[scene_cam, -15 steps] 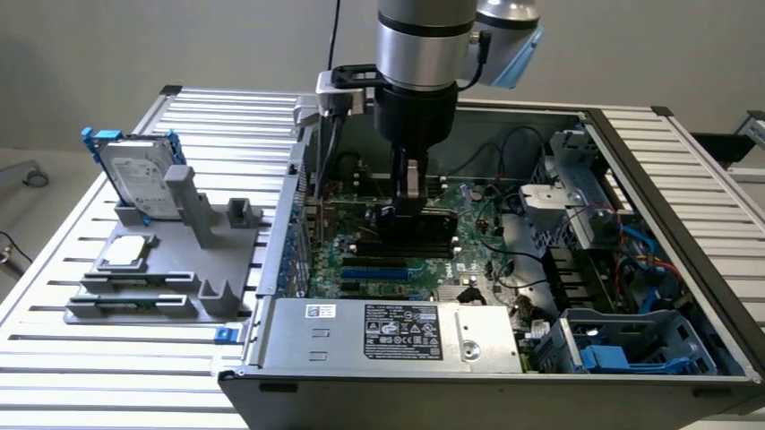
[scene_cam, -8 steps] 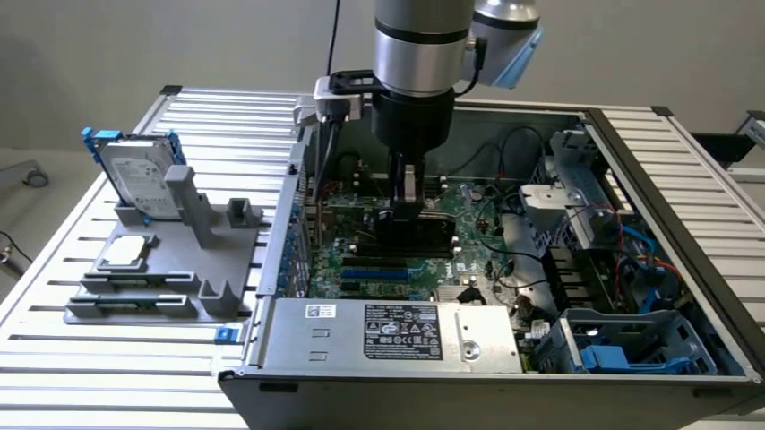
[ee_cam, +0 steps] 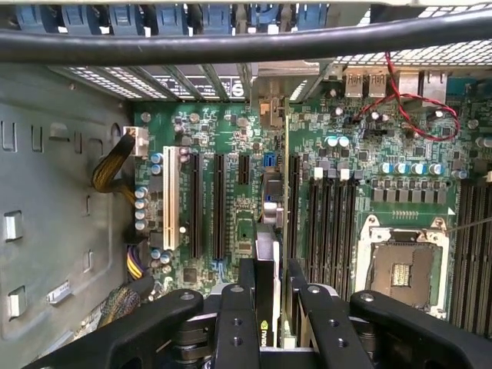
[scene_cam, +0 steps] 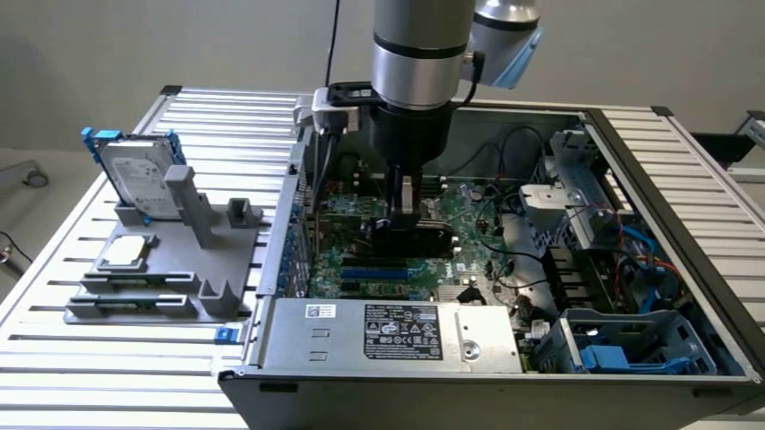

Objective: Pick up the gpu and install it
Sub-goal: 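Insert the gpu into the slot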

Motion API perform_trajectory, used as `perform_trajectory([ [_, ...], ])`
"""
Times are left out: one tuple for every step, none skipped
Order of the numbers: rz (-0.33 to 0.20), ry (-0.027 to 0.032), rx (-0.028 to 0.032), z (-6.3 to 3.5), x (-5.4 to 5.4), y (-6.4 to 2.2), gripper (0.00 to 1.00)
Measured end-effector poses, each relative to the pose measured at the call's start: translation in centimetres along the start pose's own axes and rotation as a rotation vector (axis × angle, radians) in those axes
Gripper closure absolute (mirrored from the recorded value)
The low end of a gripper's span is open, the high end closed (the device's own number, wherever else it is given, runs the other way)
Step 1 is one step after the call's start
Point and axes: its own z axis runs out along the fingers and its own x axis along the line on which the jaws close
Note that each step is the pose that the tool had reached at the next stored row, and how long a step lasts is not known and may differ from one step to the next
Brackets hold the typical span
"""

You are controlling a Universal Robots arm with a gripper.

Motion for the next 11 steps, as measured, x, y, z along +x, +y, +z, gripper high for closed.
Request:
perform_trajectory([
  [0.0,0.0003,0.0,0.17,-0.01,0.08,0.73],
  [0.0,0.0006,-0.0001,0.34,-0.01,0.16,0.73],
  [0.0,0.0007,0.0,0.52,-0.02,0.26,0.73],
  [0.0,0.0008,0.0,0.67,-0.02,0.34,0.73],
  [0.0,0.0012,0.0,0.75,-0.03,0.39,0.73],
  [0.0,0.0019,-0.0001,0.74,-0.02,0.38,0.73],
  [0.0,0.0019,-0.0002,0.74,-0.02,0.38,0.73],
  [0.0,0.0019,-0.0001,0.74,-0.02,0.38,0.73],
  [0.0,0.002,-0.0002,0.75,-0.02,0.39,0.73],
  [0.0,0.0016,0.0001,0.8,-0.03,0.4,0.73],
  [0.0,0.0014,0.0001,0.87,-0.03,0.42,0.73],
])
